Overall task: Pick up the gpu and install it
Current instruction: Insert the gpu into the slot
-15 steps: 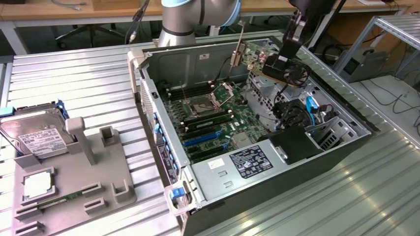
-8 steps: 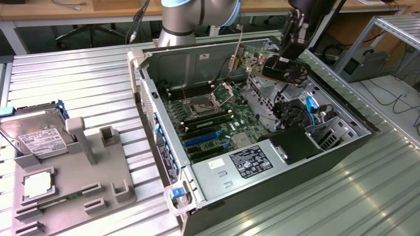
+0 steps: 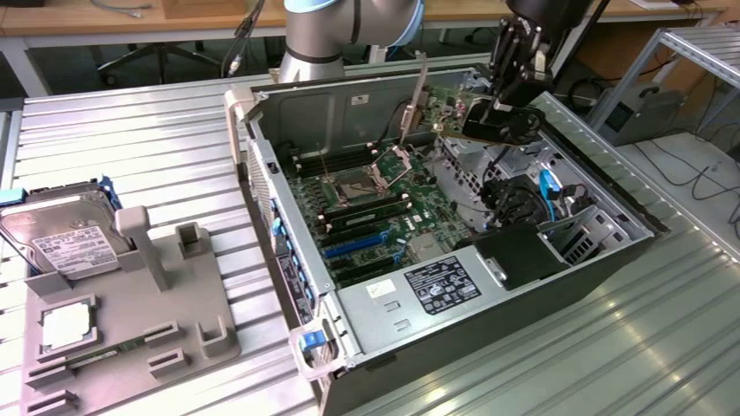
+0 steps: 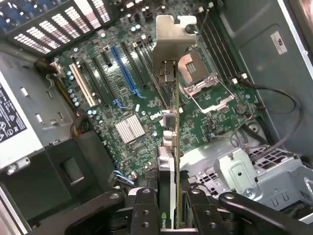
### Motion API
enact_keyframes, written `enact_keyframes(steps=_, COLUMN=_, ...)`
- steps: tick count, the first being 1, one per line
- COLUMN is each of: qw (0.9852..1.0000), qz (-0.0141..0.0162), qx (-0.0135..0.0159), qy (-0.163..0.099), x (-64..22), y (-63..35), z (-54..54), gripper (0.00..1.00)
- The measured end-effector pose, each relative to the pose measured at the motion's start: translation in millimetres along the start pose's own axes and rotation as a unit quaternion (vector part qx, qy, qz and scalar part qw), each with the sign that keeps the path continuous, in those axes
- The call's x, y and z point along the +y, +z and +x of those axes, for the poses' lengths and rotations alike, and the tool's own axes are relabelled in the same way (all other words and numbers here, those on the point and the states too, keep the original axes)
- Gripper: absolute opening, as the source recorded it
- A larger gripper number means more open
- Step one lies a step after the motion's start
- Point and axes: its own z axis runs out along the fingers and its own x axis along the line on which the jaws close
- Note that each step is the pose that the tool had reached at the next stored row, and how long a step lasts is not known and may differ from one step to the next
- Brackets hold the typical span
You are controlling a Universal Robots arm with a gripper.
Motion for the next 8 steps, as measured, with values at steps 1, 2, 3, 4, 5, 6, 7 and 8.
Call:
enact_keyframes(steps=1, qw=1.0000, qz=-0.0001, qx=0.0001, qy=-0.009, x=0.0, y=0.1, z=0.0, gripper=0.27)
enact_keyframes(steps=2, qw=0.9998, qz=-0.0002, qx=0.0002, qy=-0.019, x=0.0, y=0.3, z=0.0, gripper=0.27)
enact_keyframes(steps=3, qw=0.9996, qz=-0.0003, qx=0.0003, qy=-0.027, x=0.0, y=0.4, z=0.0, gripper=0.27)
enact_keyframes(steps=4, qw=0.9993, qz=-0.0005, qx=0.0005, qy=-0.038, x=0.0, y=0.6, z=-0.1, gripper=0.27)
enact_keyframes(steps=5, qw=0.9988, qz=-0.0006, qx=0.0005, qy=-0.048, x=0.0, y=0.8, z=0.0, gripper=0.27)
enact_keyframes(steps=6, qw=0.9980, qz=-0.0008, qx=0.0007, qy=-0.063, x=0.0, y=1.0, z=0.0, gripper=0.27)
enact_keyframes(steps=7, qw=0.9962, qz=-0.0011, qx=0.0010, qy=-0.088, x=0.0, y=1.3, z=0.0, gripper=0.27)
enact_keyframes(steps=8, qw=0.9948, qz=-0.0013, qx=0.0011, qy=-0.102, x=0.0, y=1.5, z=0.0, gripper=0.27)
